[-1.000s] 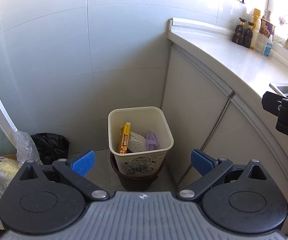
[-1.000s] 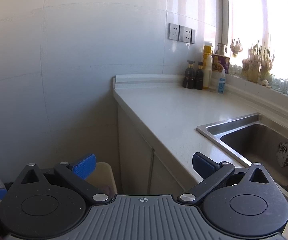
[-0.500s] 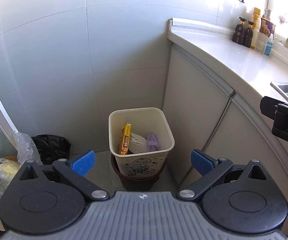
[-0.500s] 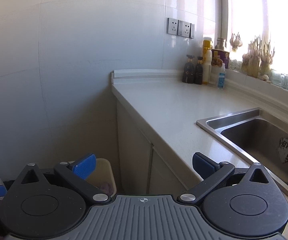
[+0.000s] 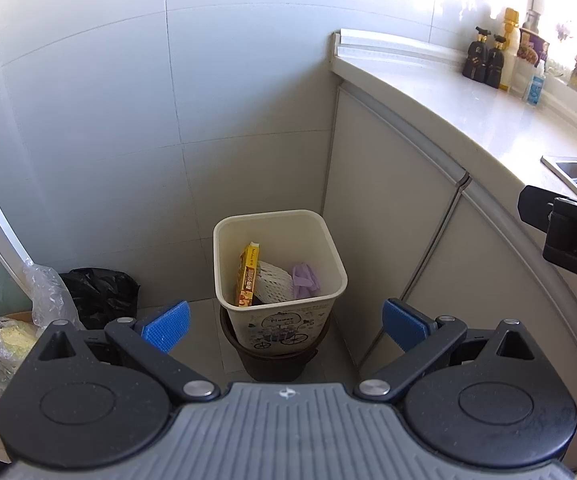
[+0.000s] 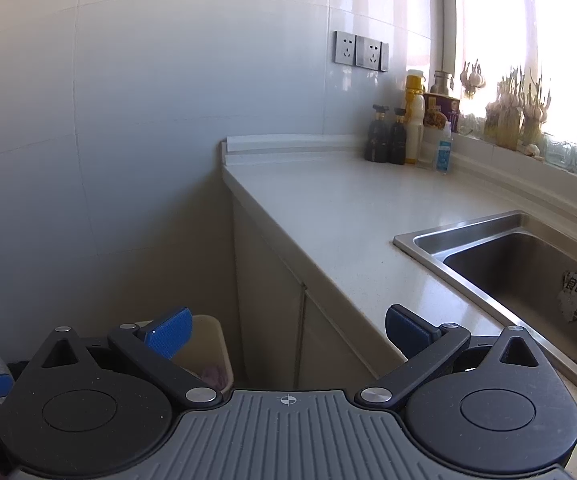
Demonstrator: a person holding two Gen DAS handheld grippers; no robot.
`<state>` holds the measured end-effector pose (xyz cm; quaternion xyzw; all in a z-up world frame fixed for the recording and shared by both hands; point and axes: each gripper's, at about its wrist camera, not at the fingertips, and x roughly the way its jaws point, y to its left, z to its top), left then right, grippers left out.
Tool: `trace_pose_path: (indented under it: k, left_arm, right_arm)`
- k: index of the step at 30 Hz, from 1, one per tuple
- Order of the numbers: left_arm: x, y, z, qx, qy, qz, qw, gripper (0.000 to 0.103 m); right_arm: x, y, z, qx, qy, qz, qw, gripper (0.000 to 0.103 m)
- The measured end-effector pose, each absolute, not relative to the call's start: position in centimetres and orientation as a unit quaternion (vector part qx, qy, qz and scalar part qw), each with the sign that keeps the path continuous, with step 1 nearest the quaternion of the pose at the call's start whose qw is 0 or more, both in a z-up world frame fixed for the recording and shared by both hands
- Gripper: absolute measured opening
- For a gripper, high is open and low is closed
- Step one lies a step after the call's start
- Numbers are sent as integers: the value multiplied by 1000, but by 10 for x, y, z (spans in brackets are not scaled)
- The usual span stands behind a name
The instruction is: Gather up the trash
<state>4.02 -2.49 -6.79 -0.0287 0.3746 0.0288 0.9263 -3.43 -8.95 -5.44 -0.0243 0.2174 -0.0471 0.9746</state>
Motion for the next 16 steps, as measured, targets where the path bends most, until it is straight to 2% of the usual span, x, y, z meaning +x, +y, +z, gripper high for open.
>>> trace_pose_path:
  k: [16]
  left_arm:
    - [46, -22, -70, -26, 378, 21, 925, 103]
  right_arm:
    - [-27, -93, -60, -23, 227, -44, 973, 103]
